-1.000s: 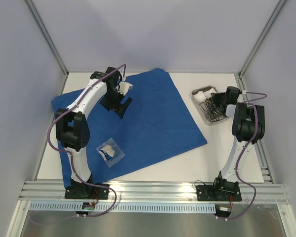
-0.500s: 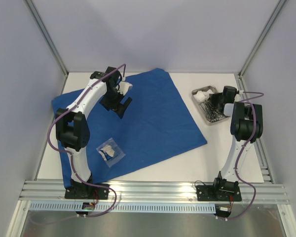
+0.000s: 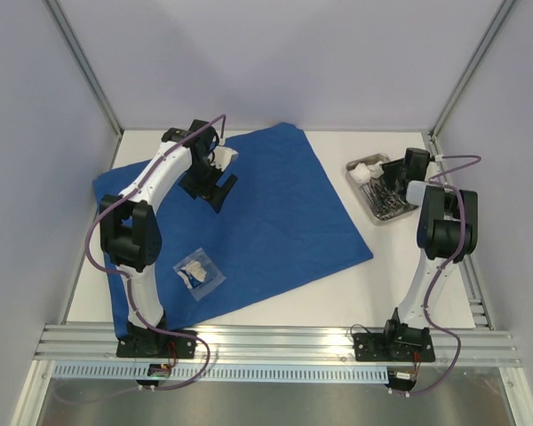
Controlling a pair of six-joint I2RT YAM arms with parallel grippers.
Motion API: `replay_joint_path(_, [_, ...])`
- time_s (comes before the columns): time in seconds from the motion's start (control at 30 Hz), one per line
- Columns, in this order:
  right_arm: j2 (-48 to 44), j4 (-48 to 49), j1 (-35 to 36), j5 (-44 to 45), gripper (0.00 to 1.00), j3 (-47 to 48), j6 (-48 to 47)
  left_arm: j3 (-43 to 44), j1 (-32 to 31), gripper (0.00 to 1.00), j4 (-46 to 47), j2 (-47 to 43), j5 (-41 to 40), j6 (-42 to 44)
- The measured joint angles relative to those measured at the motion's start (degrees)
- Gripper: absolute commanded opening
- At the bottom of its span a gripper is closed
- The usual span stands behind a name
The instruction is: Prepare the surgical pack
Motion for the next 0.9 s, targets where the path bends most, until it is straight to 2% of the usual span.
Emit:
replay_joint_path(0.17, [-4.4, -3.0, 0.0, 1.3, 0.47, 0.0, -2.9, 0.1, 0.0, 1.00, 0.0, 0.0, 0.1, 0.0])
replay_joint_path(0.3, [-7.4, -6.8, 0.0, 2.6, 0.47, 0.6, -5.3, 0.1, 0.0, 1.00, 0.0, 0.0, 0.5, 0.0])
replay_joint_path(0.47, [-8.0, -10.3, 0.0, 2.3, 0.00, 3.1, -9.0, 0.1, 0.0, 1.00, 0.0, 0.0, 1.0, 0.0])
replay_joint_path(0.67, [1.6, -12.9, -0.2, -5.3, 0.00, 16.5, -11.9, 0.4, 0.0, 1.00, 0.0, 0.0, 1.1, 0.0])
replay_joint_path(0.9, [3.6, -14.9, -0.1, -7.0, 0.00, 13.5, -11.9, 0.4, 0.0, 1.00, 0.0, 0.0, 1.0, 0.0])
